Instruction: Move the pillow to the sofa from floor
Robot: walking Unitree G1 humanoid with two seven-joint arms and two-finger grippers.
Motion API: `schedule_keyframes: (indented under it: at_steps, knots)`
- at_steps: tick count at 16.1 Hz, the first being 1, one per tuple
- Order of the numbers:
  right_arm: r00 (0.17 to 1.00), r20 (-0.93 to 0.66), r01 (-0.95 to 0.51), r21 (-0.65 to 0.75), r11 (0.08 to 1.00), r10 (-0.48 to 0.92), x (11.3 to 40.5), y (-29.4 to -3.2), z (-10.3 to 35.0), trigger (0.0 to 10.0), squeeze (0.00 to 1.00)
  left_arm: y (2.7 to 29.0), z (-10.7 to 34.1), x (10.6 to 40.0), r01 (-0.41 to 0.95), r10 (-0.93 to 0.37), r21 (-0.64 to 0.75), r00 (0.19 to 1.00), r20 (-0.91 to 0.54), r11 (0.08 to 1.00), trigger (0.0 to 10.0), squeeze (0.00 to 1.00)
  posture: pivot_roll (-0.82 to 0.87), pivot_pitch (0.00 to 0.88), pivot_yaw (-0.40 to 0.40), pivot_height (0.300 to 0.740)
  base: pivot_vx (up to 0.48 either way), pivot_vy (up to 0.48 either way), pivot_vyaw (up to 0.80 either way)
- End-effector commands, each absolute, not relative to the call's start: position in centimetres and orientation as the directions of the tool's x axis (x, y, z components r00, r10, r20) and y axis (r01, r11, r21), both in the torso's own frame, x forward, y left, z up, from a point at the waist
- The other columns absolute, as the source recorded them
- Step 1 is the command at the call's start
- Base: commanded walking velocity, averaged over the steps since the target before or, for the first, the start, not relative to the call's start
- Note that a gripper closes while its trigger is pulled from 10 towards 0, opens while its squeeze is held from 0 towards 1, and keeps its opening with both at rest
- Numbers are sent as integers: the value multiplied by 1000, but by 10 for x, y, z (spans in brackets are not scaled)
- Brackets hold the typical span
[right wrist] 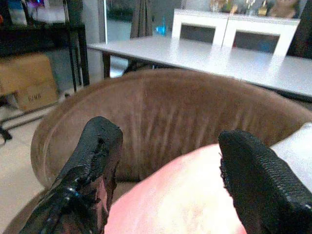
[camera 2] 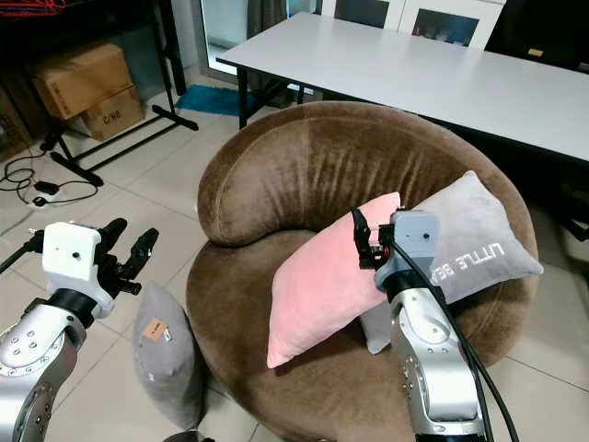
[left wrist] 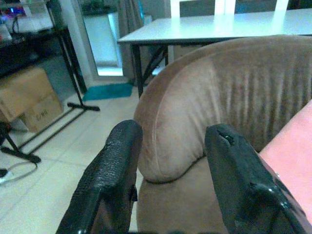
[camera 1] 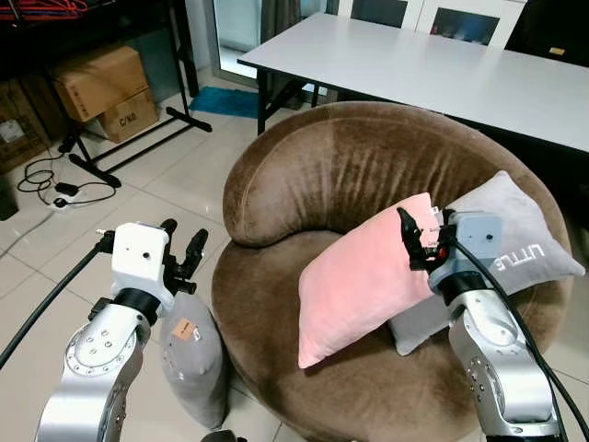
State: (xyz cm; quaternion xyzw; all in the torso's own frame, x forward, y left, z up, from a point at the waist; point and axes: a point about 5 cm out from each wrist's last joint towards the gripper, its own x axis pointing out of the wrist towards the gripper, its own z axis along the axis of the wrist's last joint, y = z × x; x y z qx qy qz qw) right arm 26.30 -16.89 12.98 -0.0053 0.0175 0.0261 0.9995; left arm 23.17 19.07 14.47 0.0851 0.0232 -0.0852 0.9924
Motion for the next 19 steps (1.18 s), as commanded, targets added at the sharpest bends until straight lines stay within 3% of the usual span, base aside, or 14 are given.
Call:
schedule_keyframes:
  at_steps: [1,8,12,15,19]
  knots:
    - [996,-35,-82,-14,997,81,264,-166,137,10000,1000,188,143,232,172,-166,184,985,-51,968,10000,0,6,0,-43,740,0,0,0]
    - [991,-77,-107,-16,994,106,266,-162,139,10000,1000,182,139,228,157,-151,193,988,-44,968,10000,0,14,0,-64,740,0,307,0]
    - [994,-86,-81,-108,991,72,266,-167,137,10000,1000,180,139,227,155,-149,197,988,-45,968,10000,0,16,0,-67,740,0,378,0]
    - [984,-89,-152,-1,988,152,265,-159,140,10000,1000,179,141,227,155,-150,199,988,-39,968,10000,0,15,0,-66,740,0,365,0]
    - [990,-81,-116,-13,993,114,267,-161,142,10000,1000,179,143,227,153,-149,201,988,-36,968,10000,0,17,0,-64,740,0,346,0]
